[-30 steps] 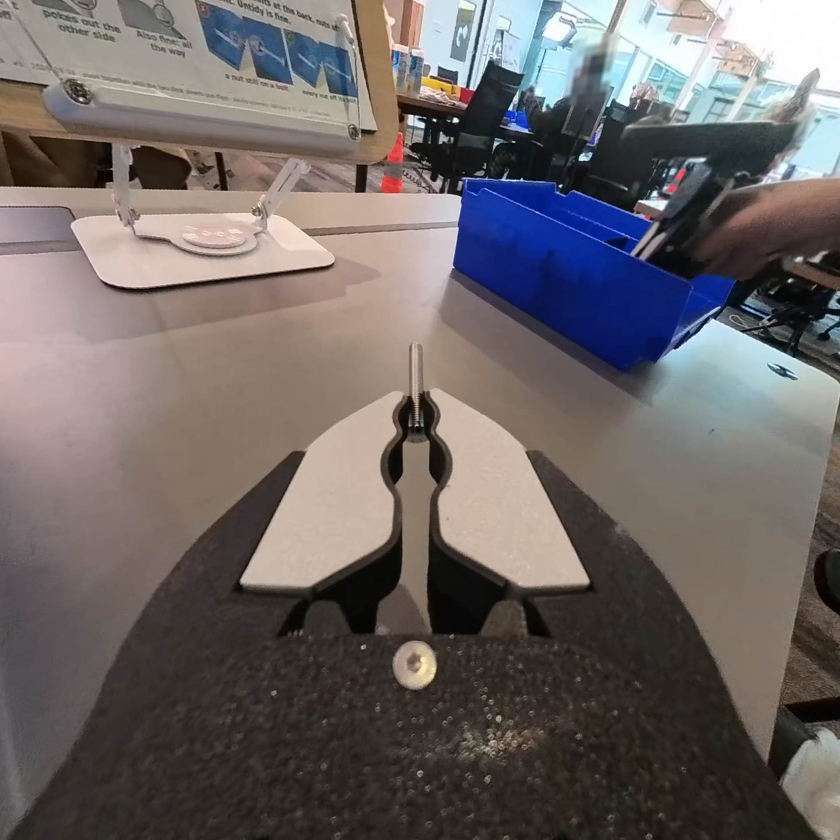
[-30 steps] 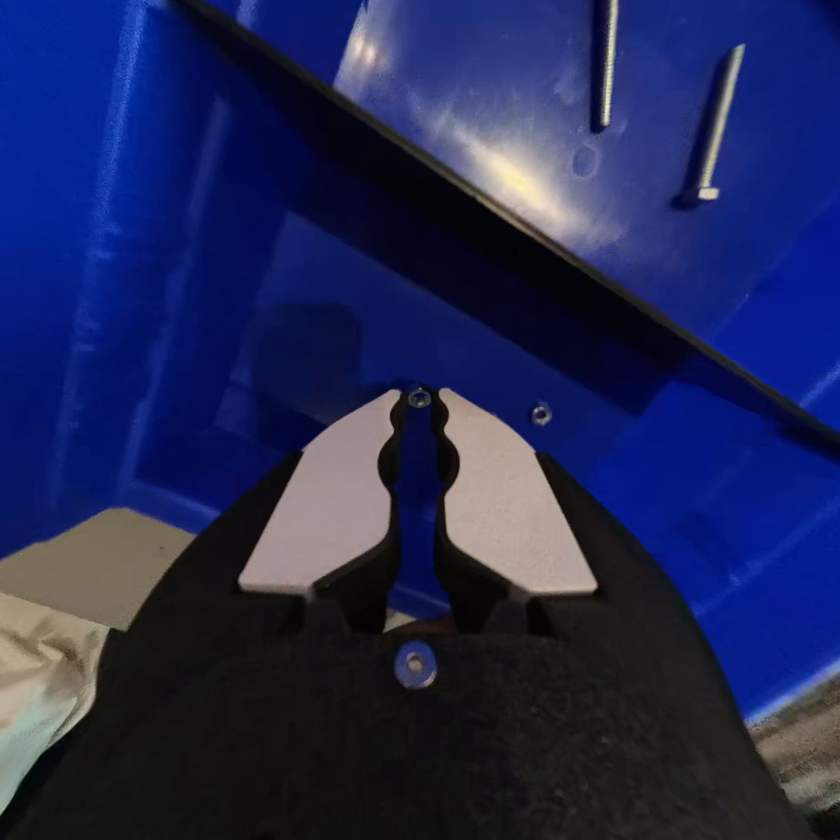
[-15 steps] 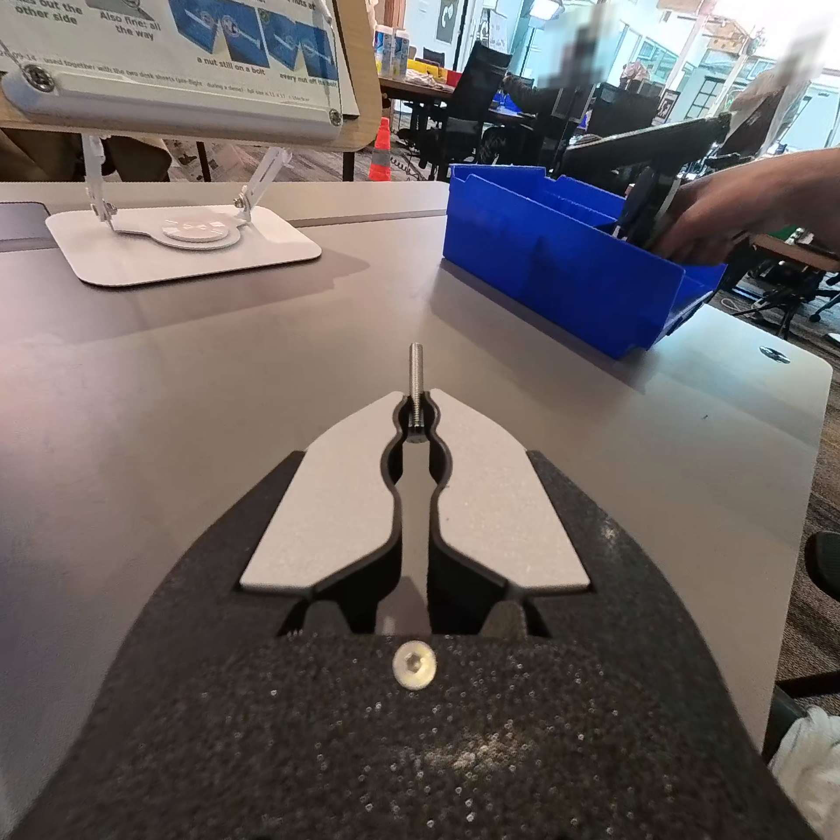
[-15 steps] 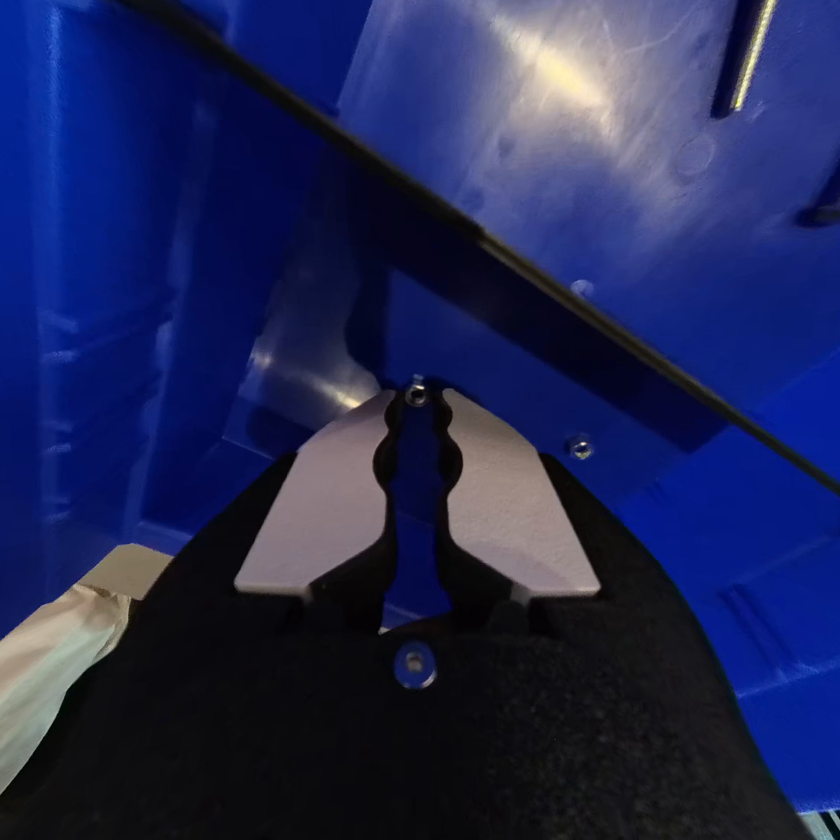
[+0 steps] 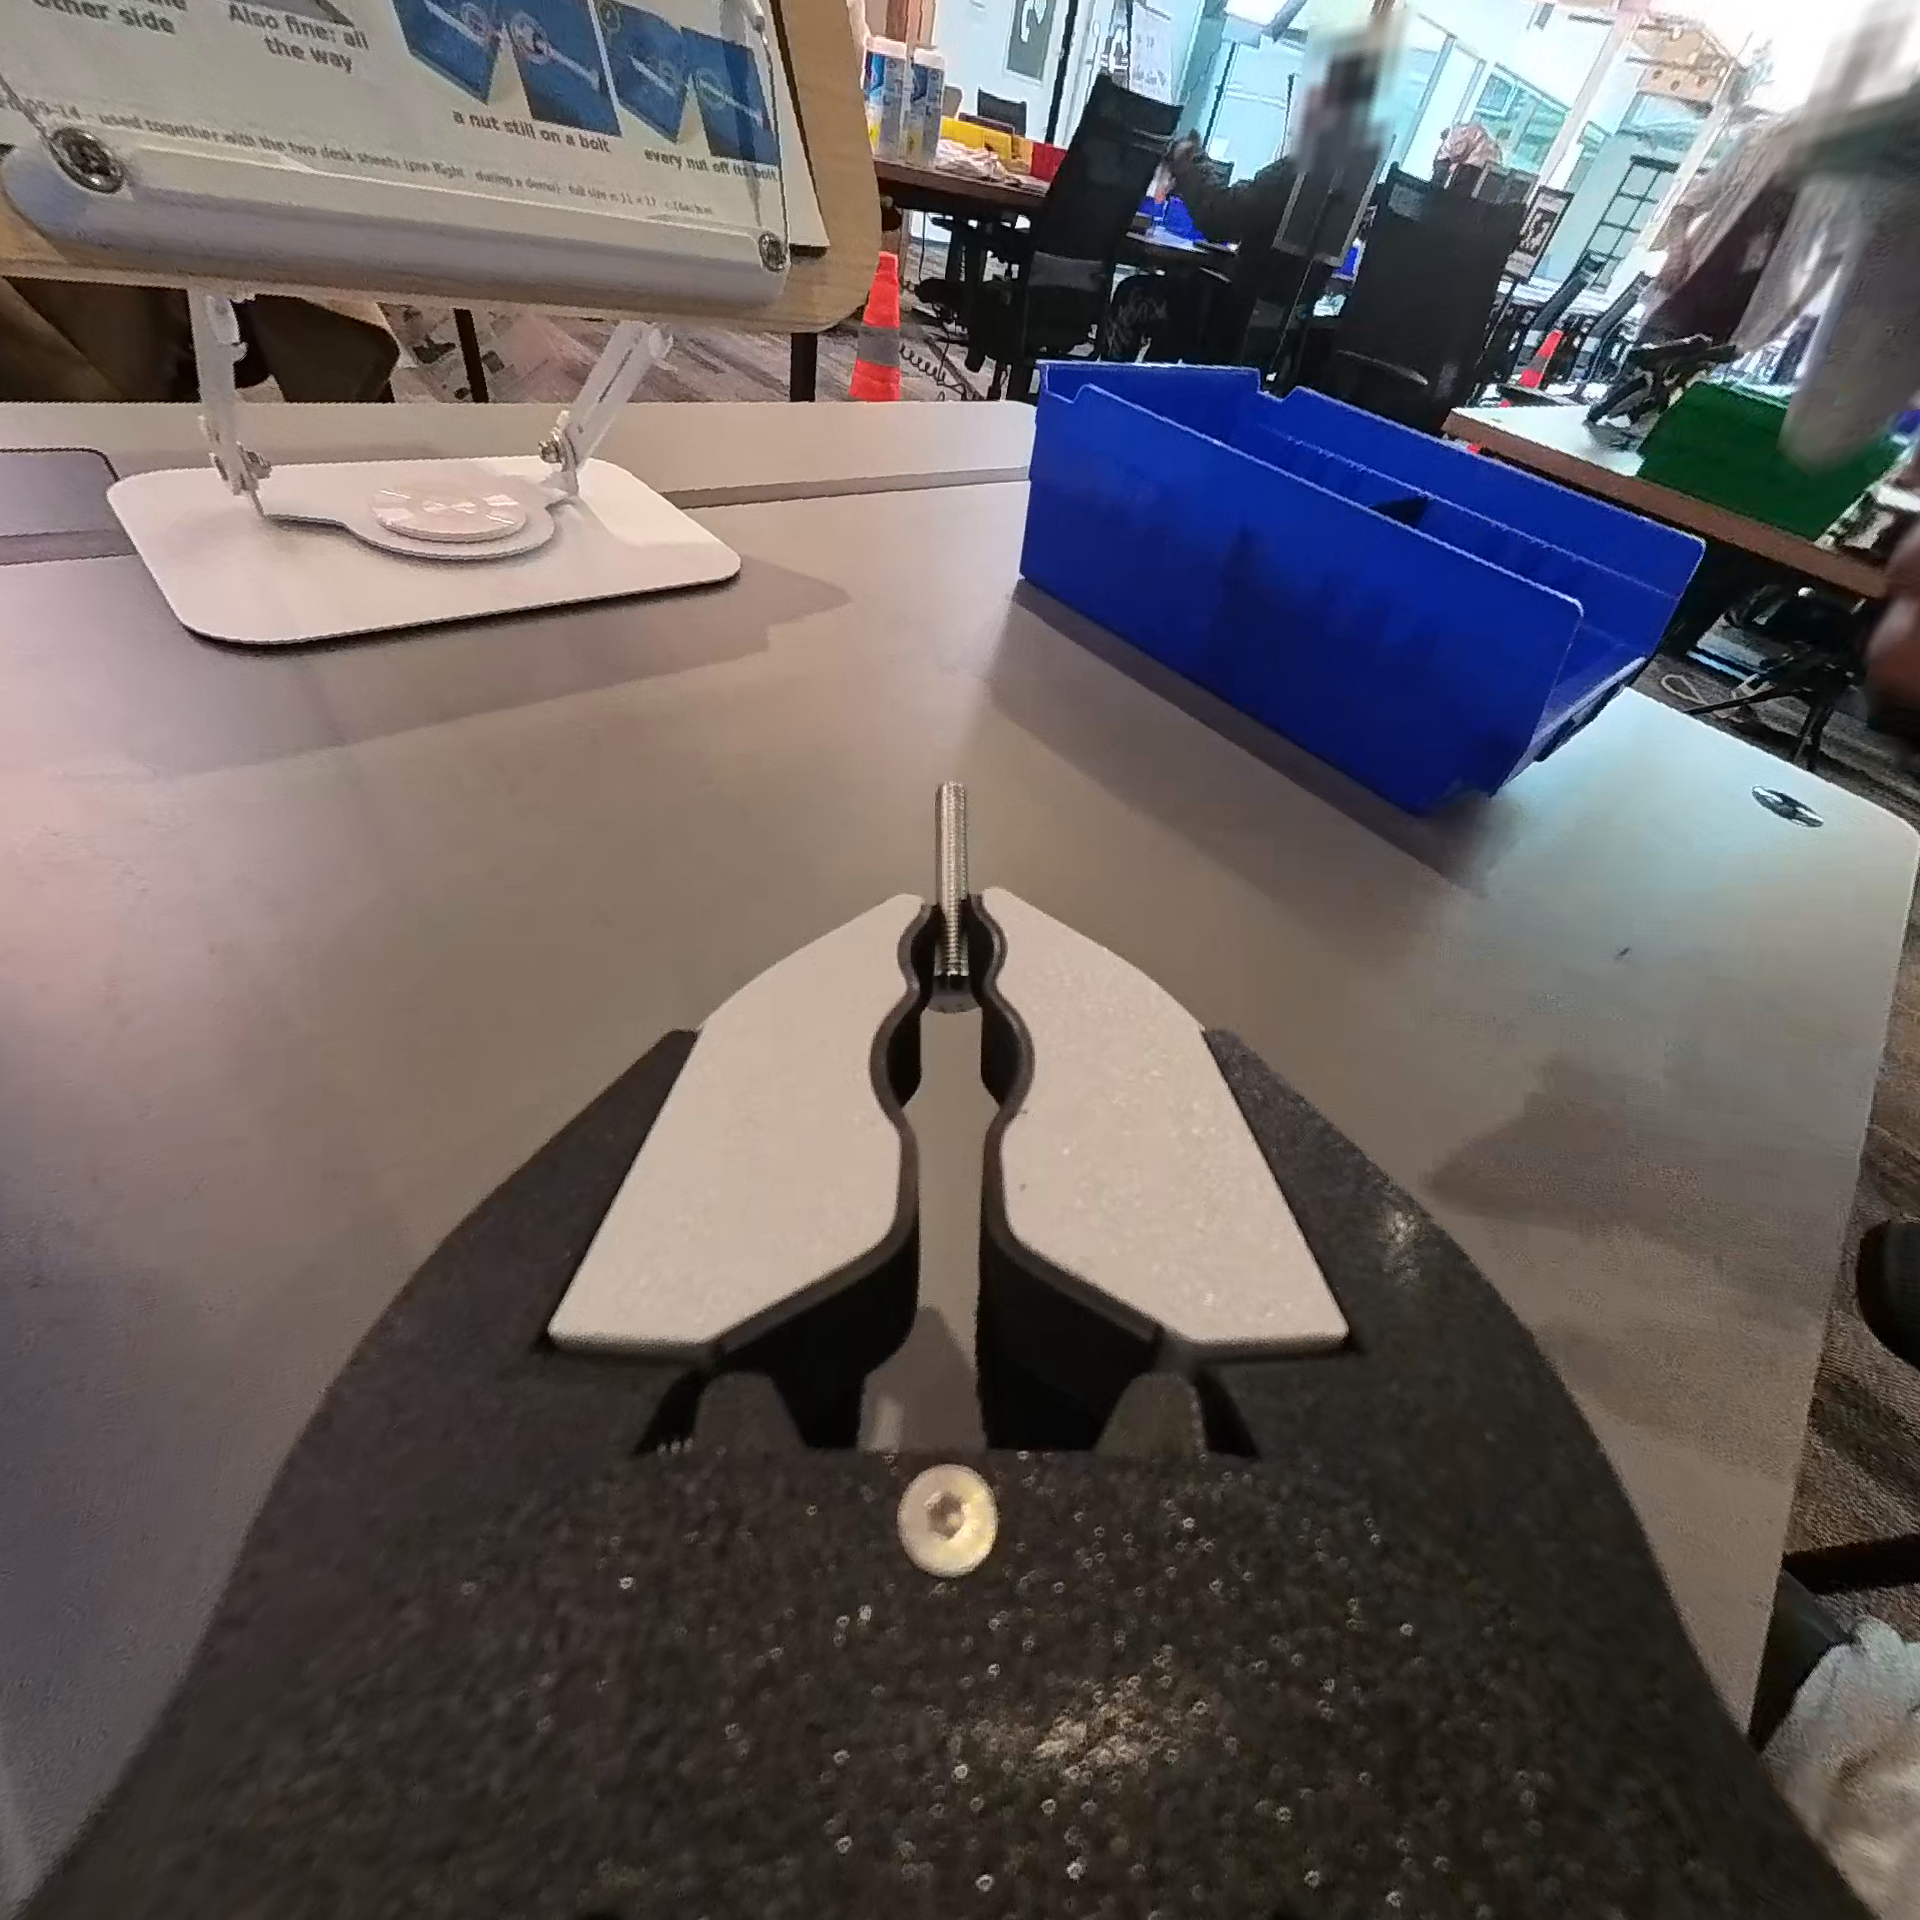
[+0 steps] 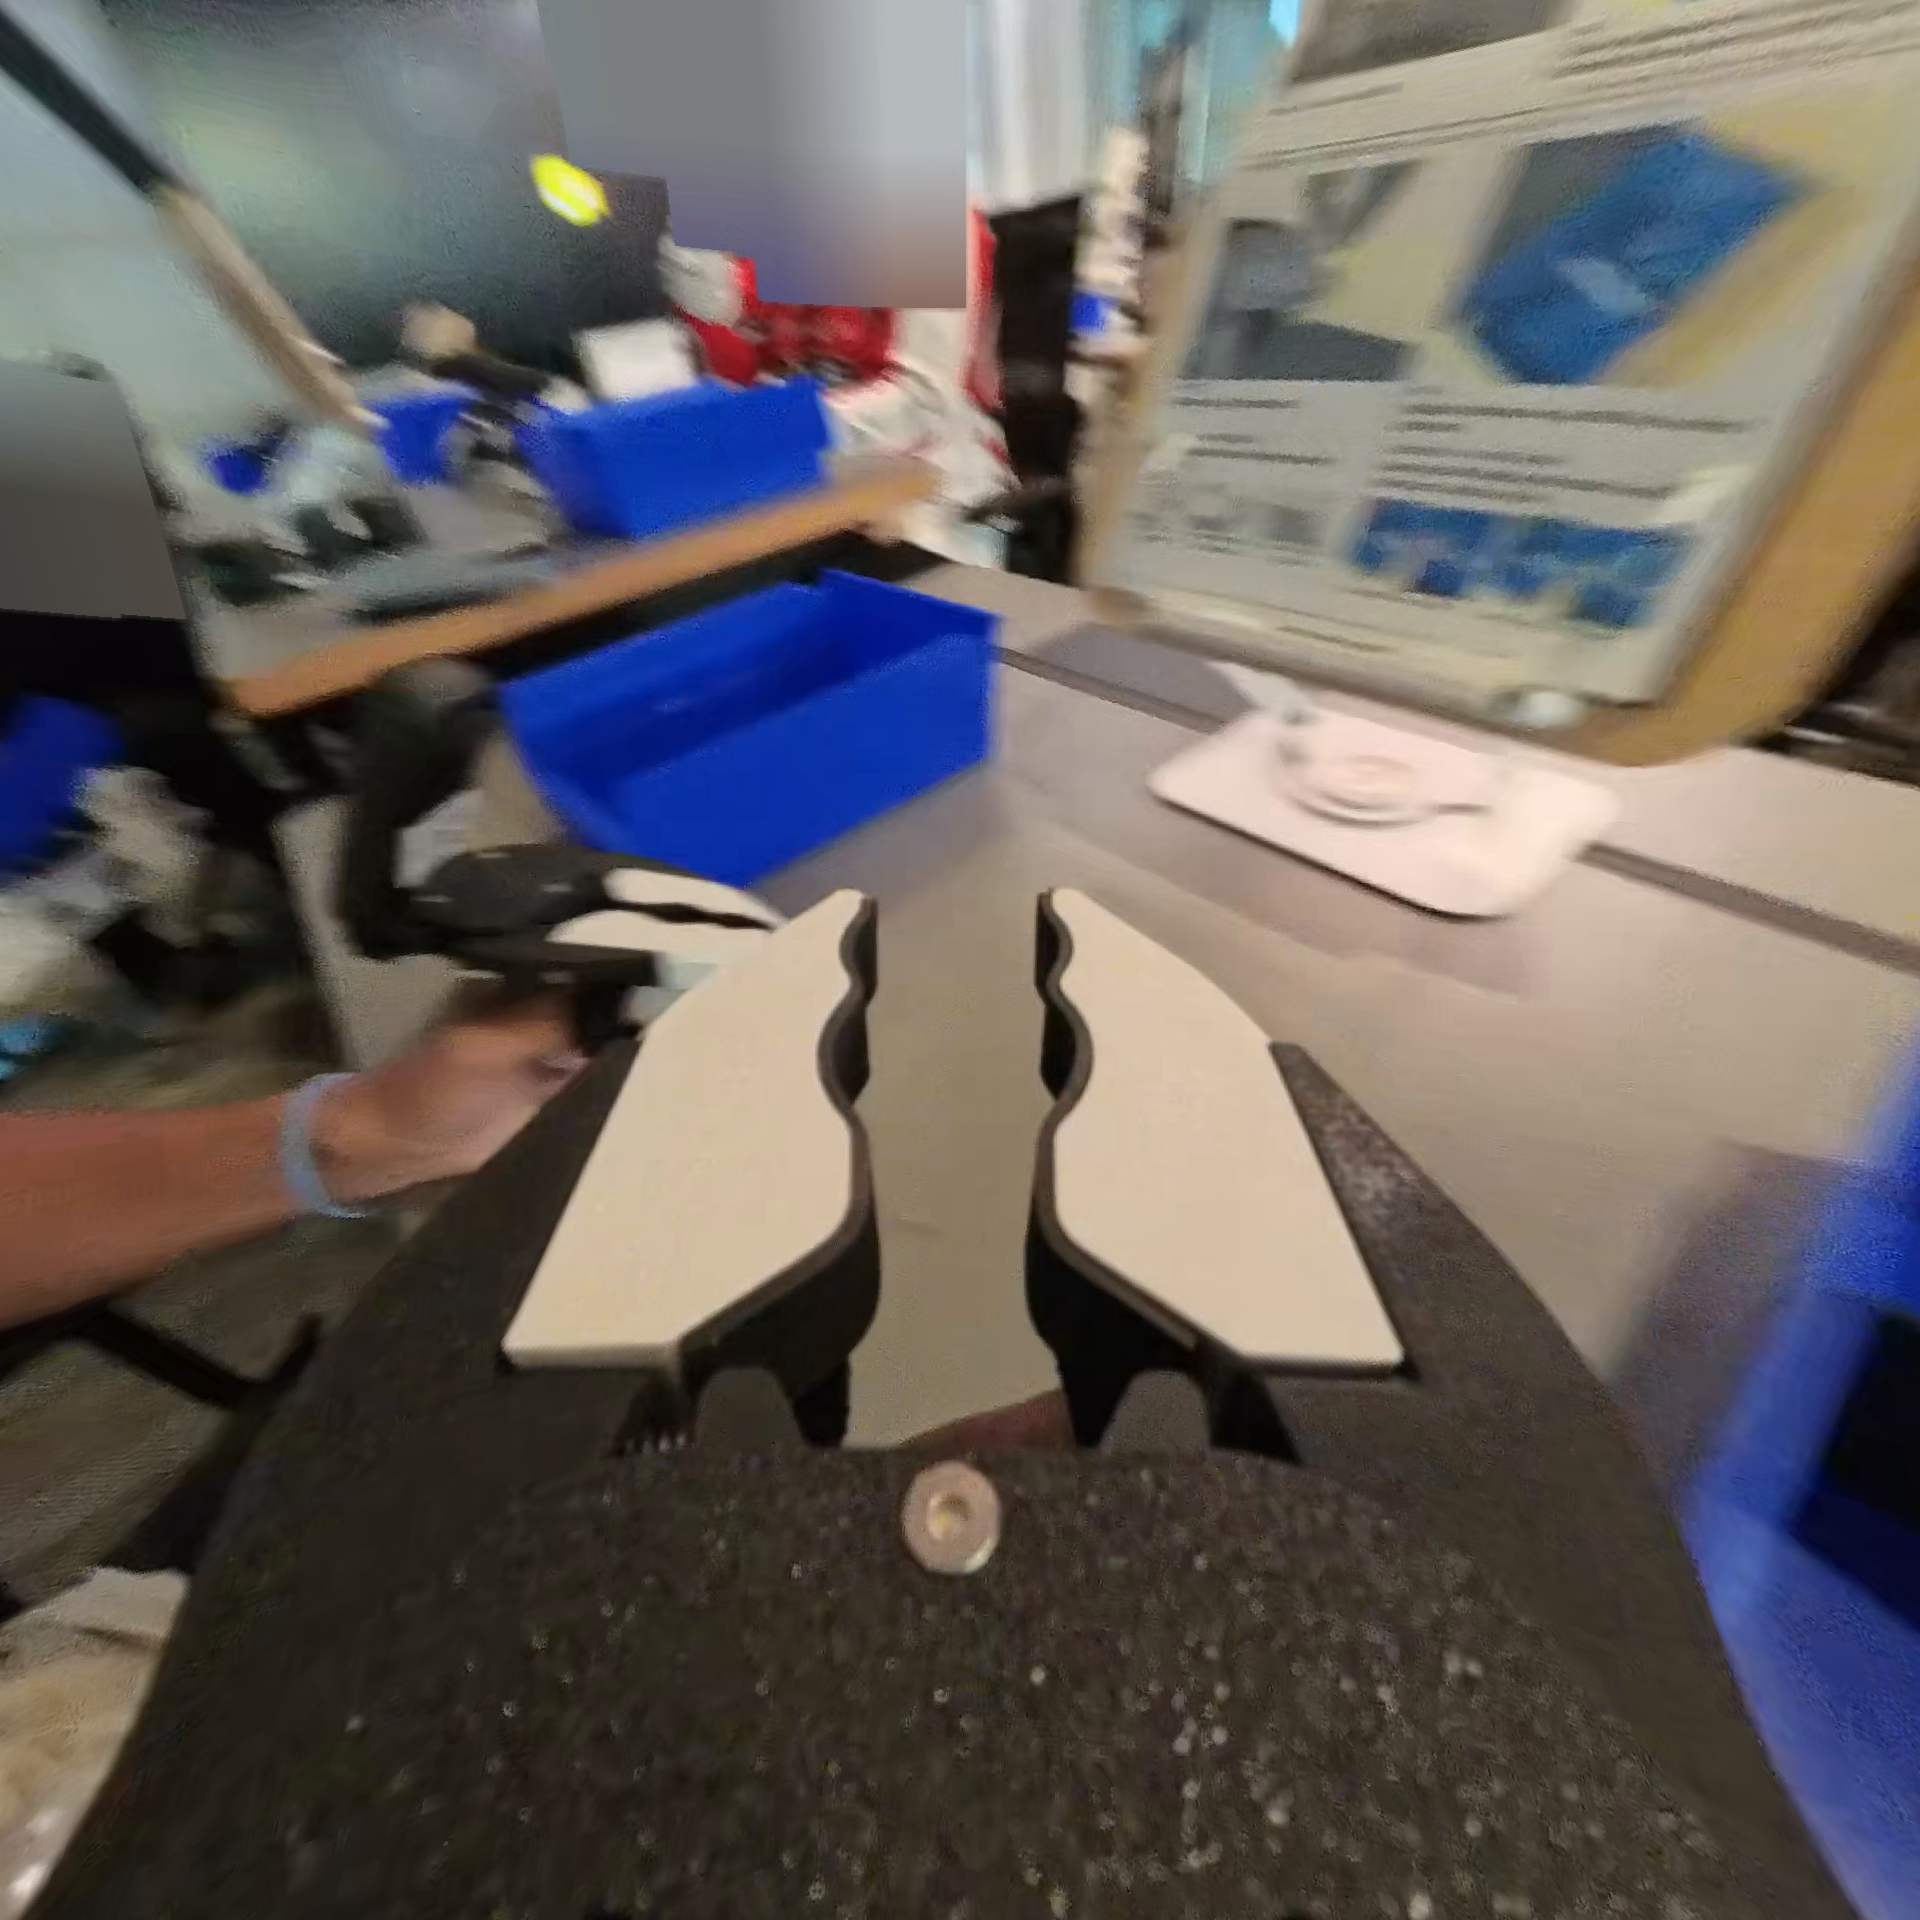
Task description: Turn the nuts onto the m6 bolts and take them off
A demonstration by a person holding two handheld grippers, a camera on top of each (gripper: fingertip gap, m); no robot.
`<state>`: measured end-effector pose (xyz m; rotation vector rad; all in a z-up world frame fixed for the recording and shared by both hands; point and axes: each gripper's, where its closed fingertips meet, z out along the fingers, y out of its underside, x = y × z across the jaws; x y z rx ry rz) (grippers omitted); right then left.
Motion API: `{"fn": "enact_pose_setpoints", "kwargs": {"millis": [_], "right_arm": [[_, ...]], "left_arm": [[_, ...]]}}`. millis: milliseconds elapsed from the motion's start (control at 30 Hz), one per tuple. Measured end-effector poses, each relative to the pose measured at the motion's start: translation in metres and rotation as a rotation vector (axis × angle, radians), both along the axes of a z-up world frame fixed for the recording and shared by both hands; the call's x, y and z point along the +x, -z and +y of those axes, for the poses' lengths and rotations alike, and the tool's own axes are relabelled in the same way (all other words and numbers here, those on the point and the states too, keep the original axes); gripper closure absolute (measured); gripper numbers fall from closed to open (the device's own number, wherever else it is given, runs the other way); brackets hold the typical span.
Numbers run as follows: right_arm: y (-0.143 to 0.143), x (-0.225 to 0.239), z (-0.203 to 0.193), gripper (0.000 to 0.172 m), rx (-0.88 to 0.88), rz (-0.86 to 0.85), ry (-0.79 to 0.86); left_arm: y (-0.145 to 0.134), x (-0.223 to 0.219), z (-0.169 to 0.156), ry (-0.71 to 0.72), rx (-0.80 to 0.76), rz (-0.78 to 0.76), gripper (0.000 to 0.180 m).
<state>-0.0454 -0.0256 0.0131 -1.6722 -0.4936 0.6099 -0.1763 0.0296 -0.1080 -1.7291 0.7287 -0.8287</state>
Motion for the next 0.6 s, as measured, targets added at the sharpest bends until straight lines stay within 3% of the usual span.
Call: {"fn": "enact_pose_setpoints", "kwargs": {"millis": [67, 167, 300, 467, 600], "right_arm": [[0.033, -0.039, -0.009, 0.144, -0.005, 0.073, -0.070], [0.078, -0.054, -0.005, 0.141, -0.014, -0.002, -0.073], [0.088, -0.043, -0.004, 0.151, 0.008, 0.008, -0.051], [0.094, -0.029, 0.000, 0.152, 0.007, -0.043, -0.011], [0.101, -0.030, 0.000, 0.151, -0.032, -0.052, -0.030]], "left_arm": [[0.000, 0.000, 0.000, 0.003, 0.001, 0.001, 0.175], [-0.001, 0.001, -0.001, 0.008, 0.003, -0.002, 0.175], [0.003, 0.002, 0.002, 0.007, -0.018, 0.011, 0.175], [0.015, 0.022, 0.017, 0.083, -0.050, 0.201, 0.176], [-0.004, 0.055, -0.001, 0.298, -0.037, 0.152, 0.175]]}}
